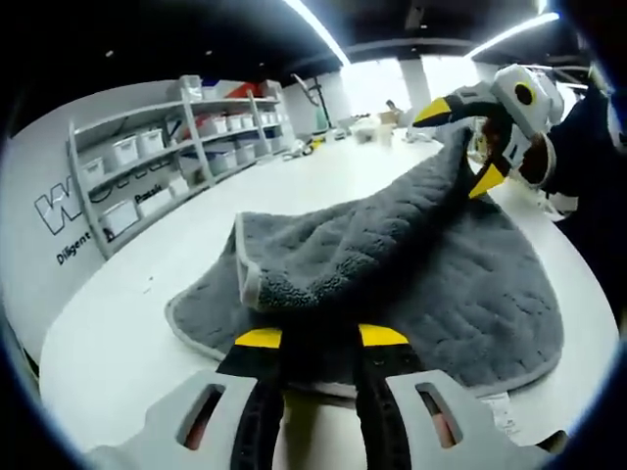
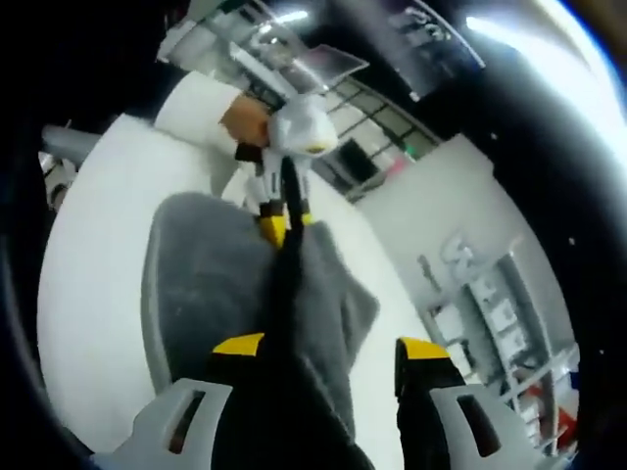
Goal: Open the folded towel by lifting each exposed corner and separating the folded layers until the towel lies flat within the target outline without major curled edges
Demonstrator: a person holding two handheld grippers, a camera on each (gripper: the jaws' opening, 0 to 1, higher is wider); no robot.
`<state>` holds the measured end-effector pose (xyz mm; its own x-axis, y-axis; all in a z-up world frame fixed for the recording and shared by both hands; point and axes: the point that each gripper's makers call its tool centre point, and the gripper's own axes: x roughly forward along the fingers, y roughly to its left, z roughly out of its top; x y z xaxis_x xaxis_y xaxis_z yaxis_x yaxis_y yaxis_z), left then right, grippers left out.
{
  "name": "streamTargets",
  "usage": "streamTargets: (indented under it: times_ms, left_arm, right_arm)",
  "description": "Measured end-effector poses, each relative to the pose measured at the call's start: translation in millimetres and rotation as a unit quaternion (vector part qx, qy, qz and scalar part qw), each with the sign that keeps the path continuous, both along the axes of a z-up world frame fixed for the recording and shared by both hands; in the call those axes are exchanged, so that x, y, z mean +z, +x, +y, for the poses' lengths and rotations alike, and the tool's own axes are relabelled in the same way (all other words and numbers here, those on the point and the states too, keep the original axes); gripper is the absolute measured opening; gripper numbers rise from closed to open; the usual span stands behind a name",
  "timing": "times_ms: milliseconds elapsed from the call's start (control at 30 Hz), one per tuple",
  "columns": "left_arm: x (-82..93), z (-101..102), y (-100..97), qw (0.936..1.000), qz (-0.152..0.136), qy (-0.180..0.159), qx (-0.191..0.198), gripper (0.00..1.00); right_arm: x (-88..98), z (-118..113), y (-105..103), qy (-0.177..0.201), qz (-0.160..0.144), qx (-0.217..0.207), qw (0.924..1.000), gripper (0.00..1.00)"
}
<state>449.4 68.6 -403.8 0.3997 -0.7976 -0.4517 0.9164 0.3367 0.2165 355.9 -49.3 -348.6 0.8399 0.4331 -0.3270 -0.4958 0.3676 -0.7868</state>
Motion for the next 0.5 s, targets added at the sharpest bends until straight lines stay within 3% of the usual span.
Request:
streamTargets:
  times_ms: [333, 500]
  left_arm:
    - [-0.7, 1, 1.5, 0.9998, 0.017, -0.006, 0.011, 0.26]
    - [-0.9, 1, 1.0, 0.9997, 0.021, -0.006, 0.015, 0.26]
  right_arm:
    - [-13.5, 9, 18, -0.034, -0.007, -0.010, 0.9993, 0.48]
    - [-19.3, 13, 25, -0.049, -0.011, -0.007, 0.9987, 0.40]
